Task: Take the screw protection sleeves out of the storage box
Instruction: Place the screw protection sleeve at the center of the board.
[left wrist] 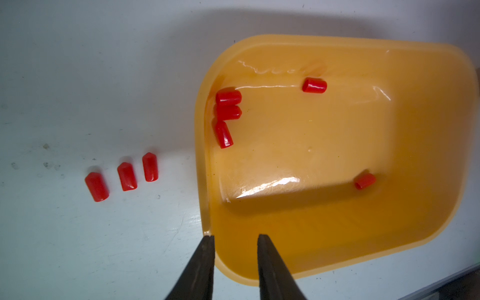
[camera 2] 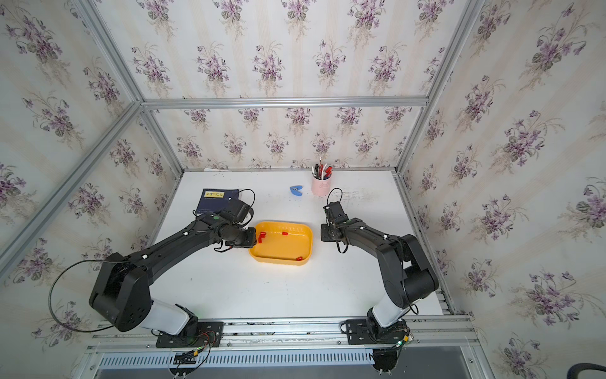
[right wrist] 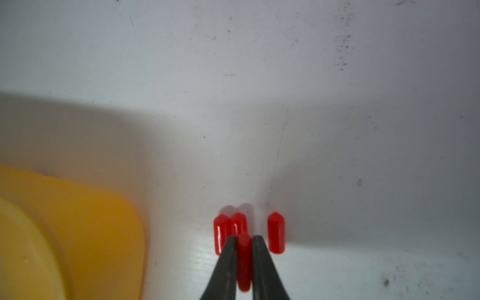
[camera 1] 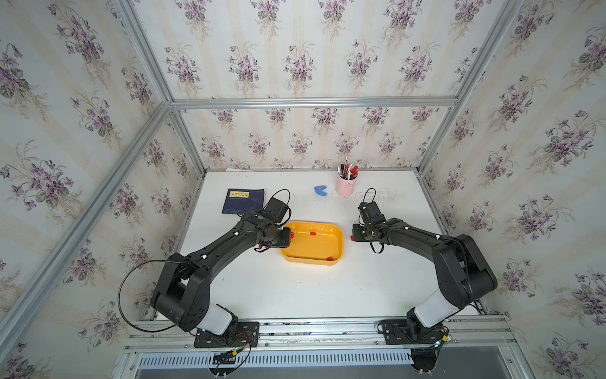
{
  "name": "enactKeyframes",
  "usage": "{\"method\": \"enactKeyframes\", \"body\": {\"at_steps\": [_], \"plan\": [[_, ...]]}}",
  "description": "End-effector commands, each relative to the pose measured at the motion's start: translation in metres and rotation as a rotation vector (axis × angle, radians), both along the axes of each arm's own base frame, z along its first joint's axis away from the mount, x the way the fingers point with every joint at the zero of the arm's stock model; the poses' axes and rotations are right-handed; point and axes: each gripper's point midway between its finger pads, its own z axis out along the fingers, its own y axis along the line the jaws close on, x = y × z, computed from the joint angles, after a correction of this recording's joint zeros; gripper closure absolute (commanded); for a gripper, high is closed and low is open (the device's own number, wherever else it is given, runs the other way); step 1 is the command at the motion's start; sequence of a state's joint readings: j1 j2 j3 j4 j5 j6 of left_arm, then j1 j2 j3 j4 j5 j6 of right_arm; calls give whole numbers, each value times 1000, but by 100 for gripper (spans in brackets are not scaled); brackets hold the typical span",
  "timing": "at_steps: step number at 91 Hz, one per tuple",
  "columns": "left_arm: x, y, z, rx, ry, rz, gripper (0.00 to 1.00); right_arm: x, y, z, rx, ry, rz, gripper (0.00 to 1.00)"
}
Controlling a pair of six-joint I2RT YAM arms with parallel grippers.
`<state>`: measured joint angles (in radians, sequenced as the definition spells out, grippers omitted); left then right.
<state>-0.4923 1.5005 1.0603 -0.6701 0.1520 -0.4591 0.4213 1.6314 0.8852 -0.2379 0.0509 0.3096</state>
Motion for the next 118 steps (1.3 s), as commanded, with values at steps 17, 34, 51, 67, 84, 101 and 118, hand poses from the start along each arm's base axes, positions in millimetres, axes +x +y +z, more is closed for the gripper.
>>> {"method": "enactKeyframes", "body": {"at_steps": [17,34,51,67,84,101,118], "plan": [[1,2,-2,22,13,-4,67,8,-1,-6,-12,-10,6,85],[0,2,-3,23,18,0,67,5,-2,-13,-17,5,7,84],[0,2,-4,26,20,1,67,5,-3,-14,-21,9,3,82],[0,3,-5,26,21,4,67,3,-2,-19,-22,25,7,77],[-1,3,-5,28,20,2,67,4,-1,-12,-8,11,5,76],[0,3,-5,27,19,3,67,4,-2,-5,-6,-1,2,76],[-1,2,-6,27,21,2,67,4,0,3,8,-12,5,76]]}}
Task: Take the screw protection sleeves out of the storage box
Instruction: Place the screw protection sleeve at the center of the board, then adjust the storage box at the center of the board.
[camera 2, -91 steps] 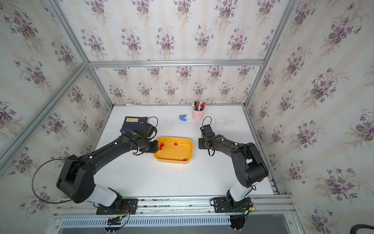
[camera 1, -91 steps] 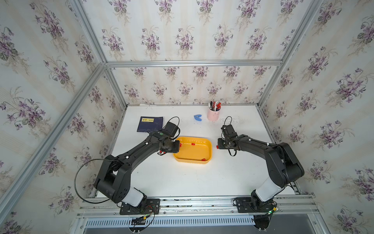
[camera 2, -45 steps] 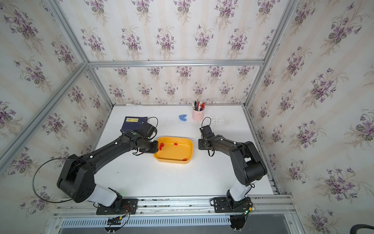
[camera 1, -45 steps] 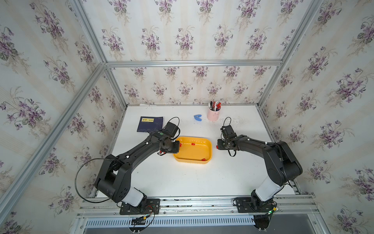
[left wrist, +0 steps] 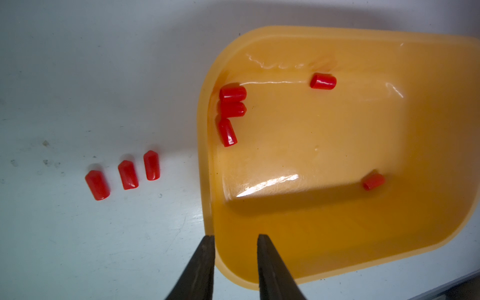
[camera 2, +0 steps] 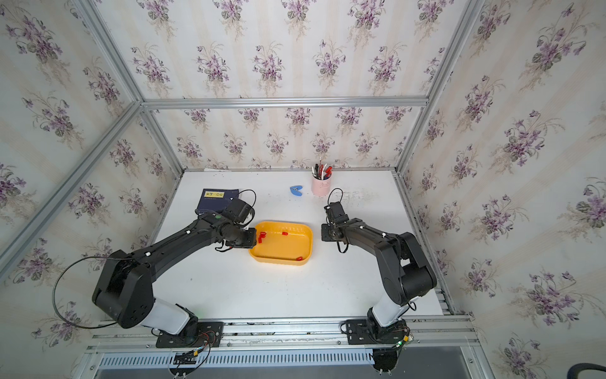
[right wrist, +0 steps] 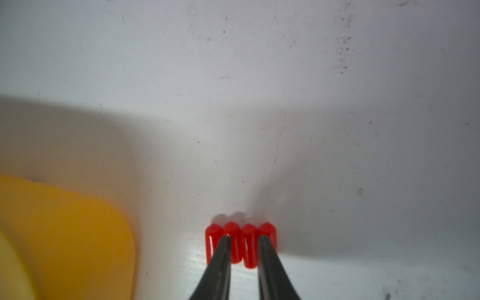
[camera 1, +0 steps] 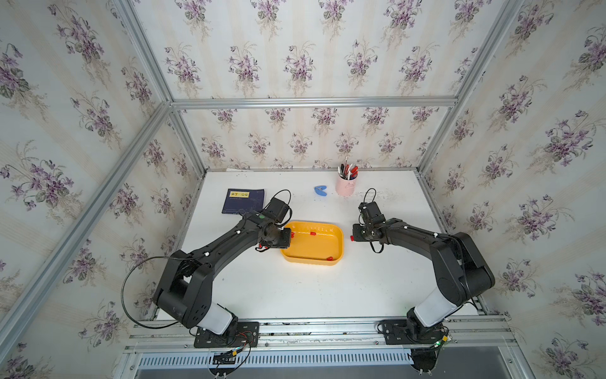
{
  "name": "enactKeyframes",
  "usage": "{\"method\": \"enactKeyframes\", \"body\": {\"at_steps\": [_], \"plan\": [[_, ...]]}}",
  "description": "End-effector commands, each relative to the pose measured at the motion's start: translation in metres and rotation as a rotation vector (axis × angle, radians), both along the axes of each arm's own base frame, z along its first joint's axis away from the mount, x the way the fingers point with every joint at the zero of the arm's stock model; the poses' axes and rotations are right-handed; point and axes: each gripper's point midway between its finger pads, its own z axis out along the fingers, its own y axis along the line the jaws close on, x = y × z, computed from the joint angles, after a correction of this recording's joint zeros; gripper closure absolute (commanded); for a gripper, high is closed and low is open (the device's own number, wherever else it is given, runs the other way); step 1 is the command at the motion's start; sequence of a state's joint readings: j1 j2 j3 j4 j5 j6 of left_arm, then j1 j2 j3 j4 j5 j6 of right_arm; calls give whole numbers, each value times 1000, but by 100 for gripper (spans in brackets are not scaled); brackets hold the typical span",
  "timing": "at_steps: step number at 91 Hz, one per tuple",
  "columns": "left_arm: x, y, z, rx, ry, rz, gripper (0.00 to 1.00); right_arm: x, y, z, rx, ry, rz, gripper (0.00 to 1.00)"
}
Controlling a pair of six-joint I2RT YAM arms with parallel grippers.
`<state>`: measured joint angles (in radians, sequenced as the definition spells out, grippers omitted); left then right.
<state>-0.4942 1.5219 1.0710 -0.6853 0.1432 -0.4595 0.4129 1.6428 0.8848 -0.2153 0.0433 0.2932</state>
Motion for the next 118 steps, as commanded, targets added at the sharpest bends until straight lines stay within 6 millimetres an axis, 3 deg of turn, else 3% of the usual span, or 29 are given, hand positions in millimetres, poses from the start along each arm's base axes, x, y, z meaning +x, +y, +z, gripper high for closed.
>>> {"method": "enactKeyframes", "body": {"at_steps": [1,10,22,42,50,63,84,100,118], "plan": [[0,1,-2,7,2,2,67,0,0,6,6,-4,-6,76],[0,0,-1,5,-1,0,67,2,2,16,18,-22,-7,76],[1,0,5,-2,-13,3,67,7,12,47,78,-73,17,76],[3,-1,24,-25,-45,9,61,0,69,96,243,-111,164,74],[4,-6,31,-18,-63,-12,59,1,80,100,305,-85,150,74],[6,-17,38,40,-76,-87,59,13,77,103,278,-78,95,74],[16,-63,48,64,-143,-313,58,31,63,112,344,-42,17,74],[26,-86,50,23,-158,-380,58,25,71,122,399,-51,61,74],[33,-103,27,137,-137,-516,57,23,67,110,375,-25,51,74]]}}
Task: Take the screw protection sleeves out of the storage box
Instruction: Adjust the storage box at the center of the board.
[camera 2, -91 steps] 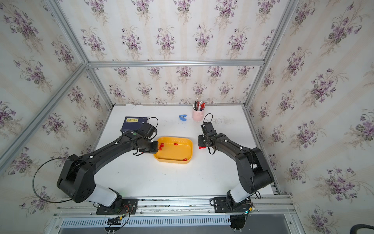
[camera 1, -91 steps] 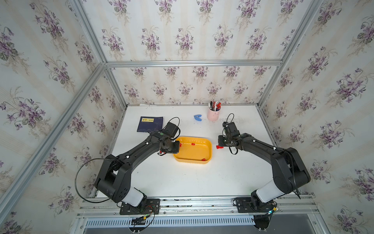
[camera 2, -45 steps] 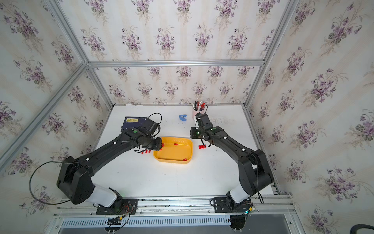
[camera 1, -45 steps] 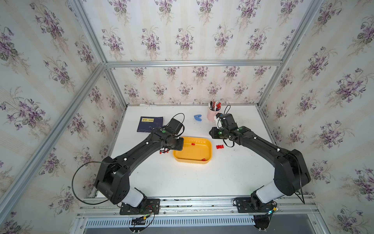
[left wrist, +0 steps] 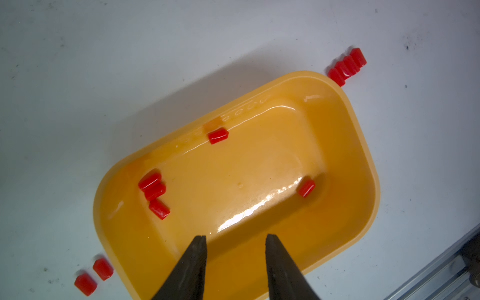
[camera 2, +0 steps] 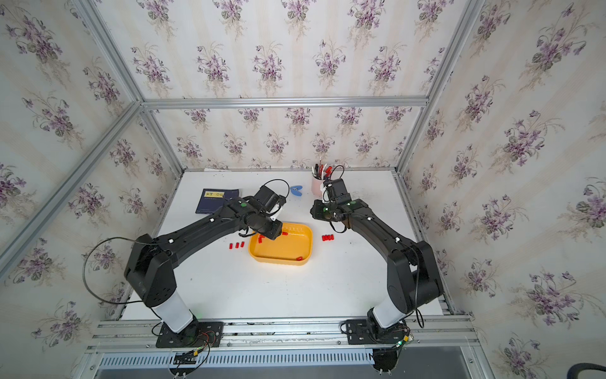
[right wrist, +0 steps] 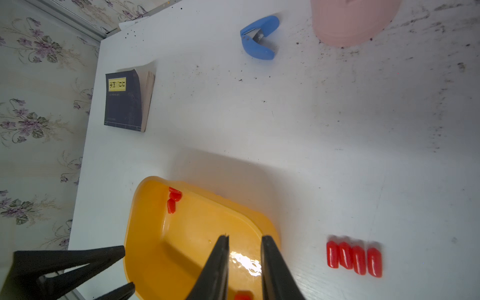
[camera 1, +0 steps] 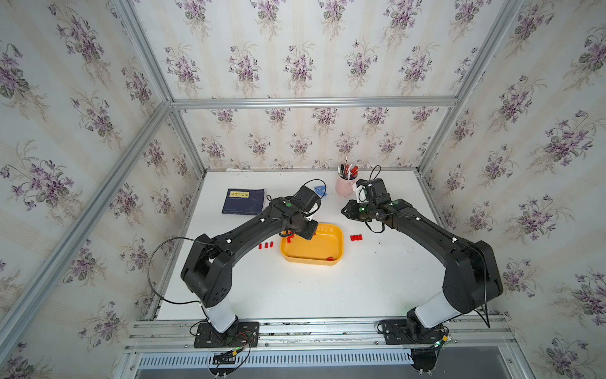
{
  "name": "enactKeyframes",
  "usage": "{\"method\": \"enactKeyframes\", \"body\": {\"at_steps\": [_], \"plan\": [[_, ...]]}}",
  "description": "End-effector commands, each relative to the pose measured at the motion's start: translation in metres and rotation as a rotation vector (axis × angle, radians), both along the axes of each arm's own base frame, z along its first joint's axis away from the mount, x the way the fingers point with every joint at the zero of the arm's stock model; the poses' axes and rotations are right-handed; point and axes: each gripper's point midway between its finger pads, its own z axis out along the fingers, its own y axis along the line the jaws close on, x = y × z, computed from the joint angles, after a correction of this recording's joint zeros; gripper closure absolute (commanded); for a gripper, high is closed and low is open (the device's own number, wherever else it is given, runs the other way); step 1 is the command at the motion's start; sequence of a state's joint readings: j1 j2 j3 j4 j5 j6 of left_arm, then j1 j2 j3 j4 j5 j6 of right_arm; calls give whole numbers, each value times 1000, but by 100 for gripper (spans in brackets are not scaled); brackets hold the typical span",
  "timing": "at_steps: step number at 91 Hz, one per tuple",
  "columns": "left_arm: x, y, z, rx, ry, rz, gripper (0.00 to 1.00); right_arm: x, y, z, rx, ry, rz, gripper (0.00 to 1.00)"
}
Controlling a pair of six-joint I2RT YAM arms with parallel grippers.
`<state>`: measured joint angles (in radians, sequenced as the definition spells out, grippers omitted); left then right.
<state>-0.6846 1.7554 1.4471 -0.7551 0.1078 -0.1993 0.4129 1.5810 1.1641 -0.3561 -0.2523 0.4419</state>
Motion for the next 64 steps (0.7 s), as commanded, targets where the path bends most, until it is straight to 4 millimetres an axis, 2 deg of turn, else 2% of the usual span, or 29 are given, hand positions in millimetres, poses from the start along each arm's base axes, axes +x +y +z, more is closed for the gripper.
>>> {"method": "enactKeyframes", "body": {"at_steps": [1,20,29,36,47,64], "plan": [[3,-4,-12,91,-7,-98,57,-2,0,-4,0,10,6,74],[17,-4,-38,200,-13,-156,57,1,-10,-6,-21,3,-10,74],[26,-3,-46,238,-21,-151,57,1,-7,-4,-9,1,7,73],[26,-3,-50,239,-5,-134,58,-2,-6,-4,5,18,11,73],[24,3,-44,219,-12,-61,57,-17,-9,-18,-6,110,0,73],[12,16,-14,190,-6,23,54,-47,-12,-28,-10,208,28,70]]}}
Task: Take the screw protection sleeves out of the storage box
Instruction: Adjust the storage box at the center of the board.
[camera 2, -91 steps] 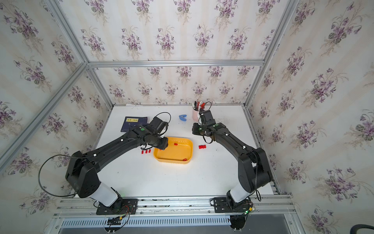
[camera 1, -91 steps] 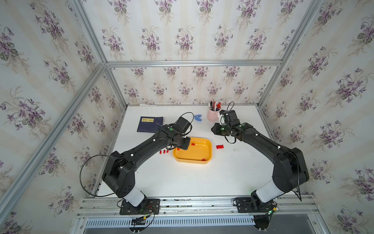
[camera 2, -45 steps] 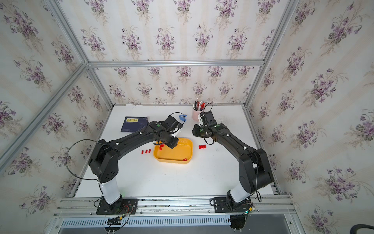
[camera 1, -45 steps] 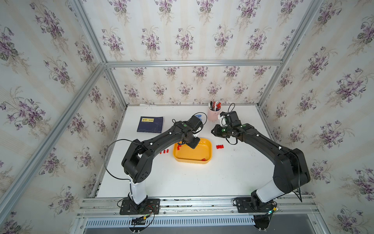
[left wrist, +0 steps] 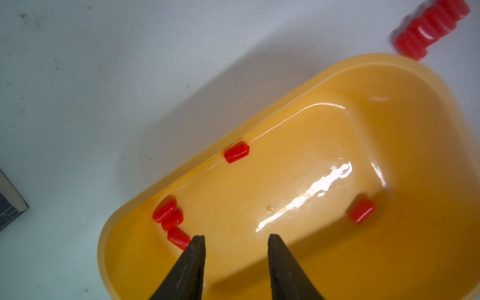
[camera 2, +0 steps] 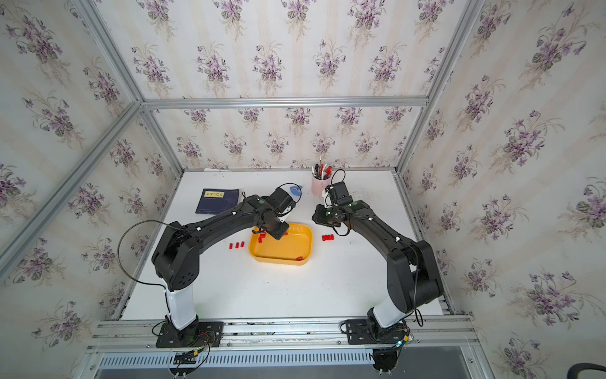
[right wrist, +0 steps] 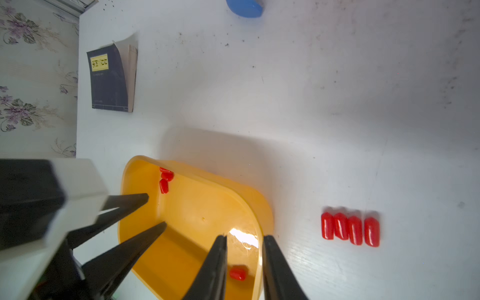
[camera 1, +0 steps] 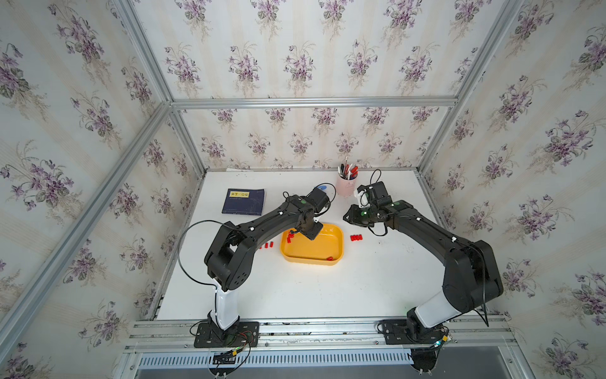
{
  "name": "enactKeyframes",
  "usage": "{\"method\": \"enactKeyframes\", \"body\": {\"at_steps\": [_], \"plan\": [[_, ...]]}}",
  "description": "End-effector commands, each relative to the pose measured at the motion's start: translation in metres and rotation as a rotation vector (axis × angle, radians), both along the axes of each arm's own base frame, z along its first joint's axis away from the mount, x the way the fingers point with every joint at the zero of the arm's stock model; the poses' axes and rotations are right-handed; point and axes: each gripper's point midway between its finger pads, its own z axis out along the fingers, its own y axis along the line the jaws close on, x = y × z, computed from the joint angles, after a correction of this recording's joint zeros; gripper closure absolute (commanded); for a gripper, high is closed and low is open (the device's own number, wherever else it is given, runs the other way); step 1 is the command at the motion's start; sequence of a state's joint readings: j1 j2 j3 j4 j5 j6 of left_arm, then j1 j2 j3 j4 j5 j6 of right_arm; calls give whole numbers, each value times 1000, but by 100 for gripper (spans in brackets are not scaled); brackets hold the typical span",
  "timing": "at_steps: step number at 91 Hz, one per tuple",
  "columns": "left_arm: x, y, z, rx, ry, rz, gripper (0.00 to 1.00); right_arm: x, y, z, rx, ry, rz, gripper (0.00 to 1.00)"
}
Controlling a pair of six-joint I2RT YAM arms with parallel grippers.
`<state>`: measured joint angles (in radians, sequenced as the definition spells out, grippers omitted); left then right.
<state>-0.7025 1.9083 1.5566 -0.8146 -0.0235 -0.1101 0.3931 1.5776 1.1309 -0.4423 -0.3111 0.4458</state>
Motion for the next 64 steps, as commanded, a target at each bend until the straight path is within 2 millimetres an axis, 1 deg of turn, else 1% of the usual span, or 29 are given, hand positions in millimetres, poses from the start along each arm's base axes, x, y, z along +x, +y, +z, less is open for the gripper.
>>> {"method": "enactKeyframes", "body": {"at_steps": [1,10,15,24,31,33,35,39,49,64], "plan": [[-10,16,18,3,5,81,54,-25,-4,-5,-9,81,20,69],[-21,38,35,-3,0,133,47,-40,-3,-3,-2,93,52,68],[-28,55,40,7,10,171,45,-45,-4,-5,-11,104,60,67],[-38,89,41,57,36,234,45,-50,-2,-9,-14,125,70,66],[-47,107,41,108,36,249,45,-52,5,-10,-17,127,91,66],[-49,110,41,118,36,251,45,-53,6,-11,-18,129,94,66],[-51,112,41,120,35,250,42,-53,7,-11,-17,131,98,66],[-54,114,38,119,33,247,40,-54,10,-13,-17,136,105,66],[-53,125,26,169,17,275,38,-56,11,-19,-26,148,108,66],[-47,124,0,177,28,315,37,-54,10,-22,-35,147,105,66]]}}
